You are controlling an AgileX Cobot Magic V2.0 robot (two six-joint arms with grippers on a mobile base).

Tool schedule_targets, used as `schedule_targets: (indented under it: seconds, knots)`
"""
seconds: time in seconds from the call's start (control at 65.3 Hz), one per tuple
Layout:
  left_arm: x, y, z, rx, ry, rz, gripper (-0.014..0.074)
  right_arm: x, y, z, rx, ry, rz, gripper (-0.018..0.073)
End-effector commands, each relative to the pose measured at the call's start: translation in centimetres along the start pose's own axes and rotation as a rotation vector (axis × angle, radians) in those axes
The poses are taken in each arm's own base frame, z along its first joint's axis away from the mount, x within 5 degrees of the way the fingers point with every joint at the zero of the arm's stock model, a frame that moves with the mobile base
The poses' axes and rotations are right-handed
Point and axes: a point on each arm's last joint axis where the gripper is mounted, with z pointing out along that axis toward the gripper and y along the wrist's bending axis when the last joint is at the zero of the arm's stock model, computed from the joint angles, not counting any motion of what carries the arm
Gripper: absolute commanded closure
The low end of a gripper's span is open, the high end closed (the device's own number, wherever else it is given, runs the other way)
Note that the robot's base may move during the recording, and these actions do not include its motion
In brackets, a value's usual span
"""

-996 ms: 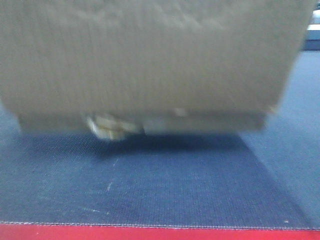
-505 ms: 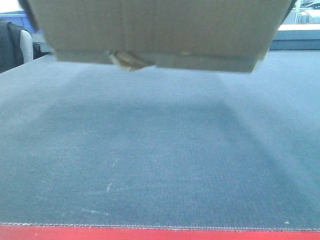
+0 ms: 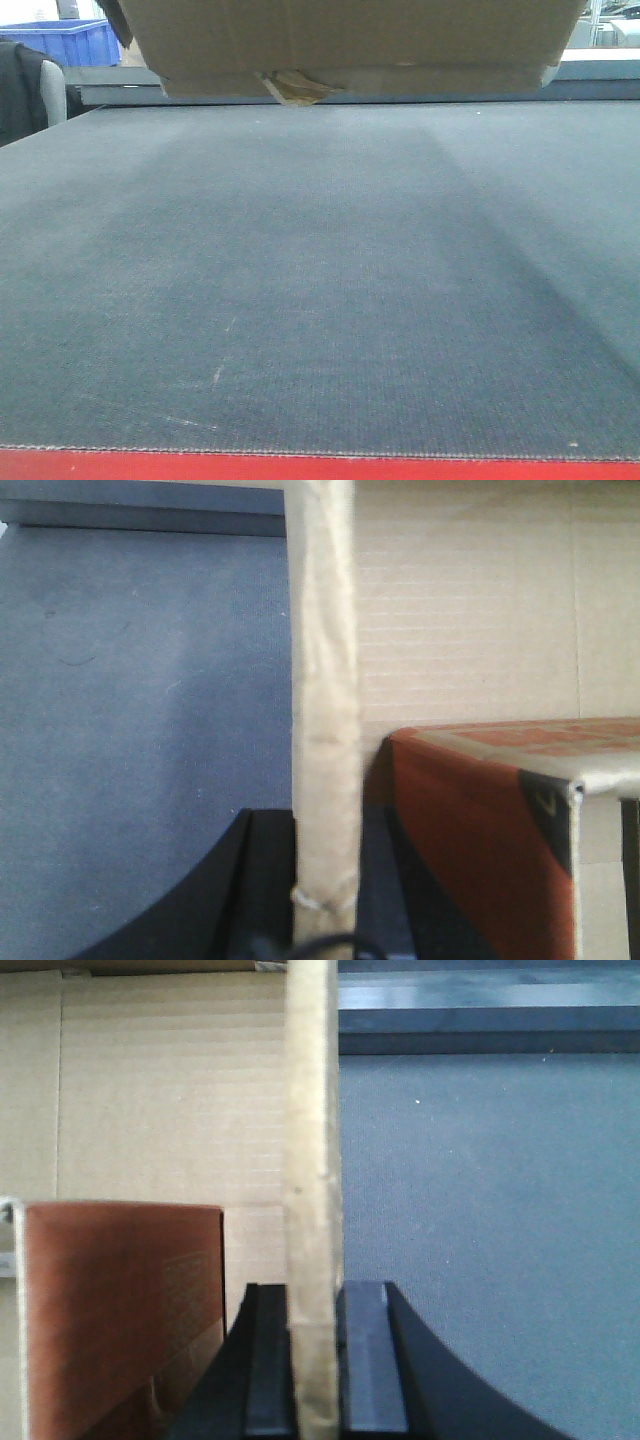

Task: Stack two boxes on right shelf middle
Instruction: 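Lift the stacked boxes off the table with both grippers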

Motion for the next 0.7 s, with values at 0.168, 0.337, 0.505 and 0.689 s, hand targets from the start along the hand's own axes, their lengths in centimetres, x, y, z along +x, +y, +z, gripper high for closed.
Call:
schedule_targets:
  seconds: [0.168, 0.337, 0.505, 0.689]
  knots:
    - [-1.0, -0.1, -0.8, 0.017, -0.079, 0.014, 0.0707, -1.2, -0.3, -0.8, -0.006, -0.078, -0.004, 0.0715]
    - [-1.0, -0.1, -0.8, 0.016, -0.078, 0.014, 0.0707, -1.2, -0.3, -0.8, -0.007, -0.08, -0.004, 0.0715]
    - [-1.3, 0.2, -0.8, -0.017, -0.106, 0.054, 0.0707, -1.4, -0.2, -0.9, -0.019, -0.102, -0.008, 0.0715]
    - [-2.1, 0.7, -2.6, -0.001, -0.161, 0.043, 0.0707, -1.7, 0.0, -0.7, -0.04, -0.132, -0.009, 0.0715]
